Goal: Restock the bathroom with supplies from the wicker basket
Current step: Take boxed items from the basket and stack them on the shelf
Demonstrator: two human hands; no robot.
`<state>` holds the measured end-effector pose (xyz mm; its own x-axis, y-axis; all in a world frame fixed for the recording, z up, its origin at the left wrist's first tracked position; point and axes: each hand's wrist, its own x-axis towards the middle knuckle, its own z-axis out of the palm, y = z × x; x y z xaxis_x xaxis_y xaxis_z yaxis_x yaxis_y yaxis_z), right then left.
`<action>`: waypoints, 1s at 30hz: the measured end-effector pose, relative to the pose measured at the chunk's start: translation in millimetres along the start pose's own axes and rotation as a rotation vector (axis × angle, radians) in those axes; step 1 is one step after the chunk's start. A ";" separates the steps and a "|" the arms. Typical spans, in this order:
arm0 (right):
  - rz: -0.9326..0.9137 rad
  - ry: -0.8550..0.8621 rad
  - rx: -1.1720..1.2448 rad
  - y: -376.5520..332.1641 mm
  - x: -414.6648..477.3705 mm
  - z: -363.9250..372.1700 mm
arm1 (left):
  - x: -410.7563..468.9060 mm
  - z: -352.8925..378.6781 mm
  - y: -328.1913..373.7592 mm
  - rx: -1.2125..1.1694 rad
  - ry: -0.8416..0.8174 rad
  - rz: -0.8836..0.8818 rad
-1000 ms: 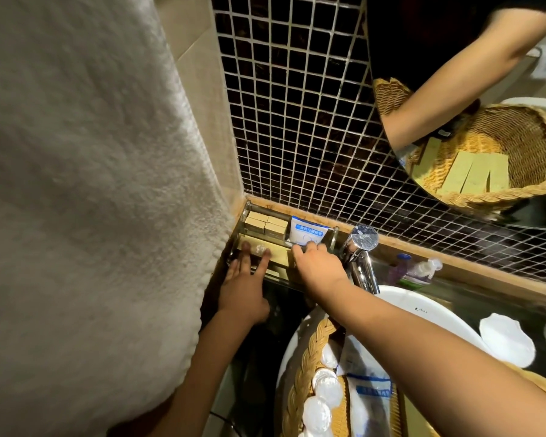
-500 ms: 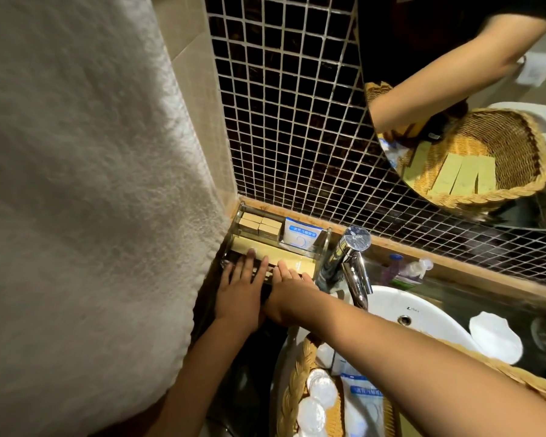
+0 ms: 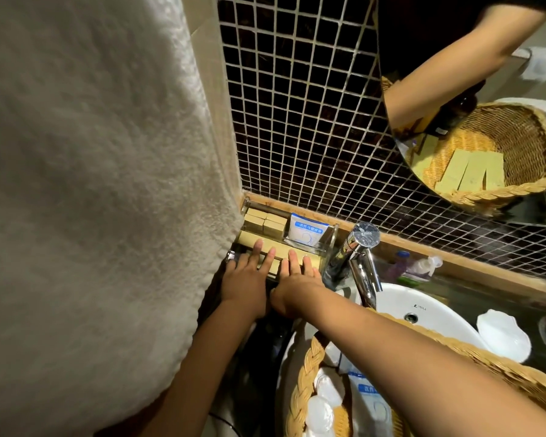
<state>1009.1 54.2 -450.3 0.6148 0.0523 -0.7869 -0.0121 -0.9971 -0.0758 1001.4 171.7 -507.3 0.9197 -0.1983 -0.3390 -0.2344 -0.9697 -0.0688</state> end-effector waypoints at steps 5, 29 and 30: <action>0.020 0.025 0.006 -3.0 1.4 3.2 | 3.5 -0.6 0.3 0.010 0.001 -0.002; -0.102 0.060 -0.093 8.0 15.0 1.9 | 3.9 8.1 -3.4 -0.120 0.024 0.090; -0.105 0.063 -0.116 7.3 15.1 2.9 | 5.0 7.6 -3.1 -0.108 0.018 0.087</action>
<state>1016.0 48.0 -464.5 0.6565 0.1567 -0.7379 0.1434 -0.9863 -0.0818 1004.3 174.8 -515.8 0.9031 -0.2837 -0.3224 -0.2789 -0.9583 0.0620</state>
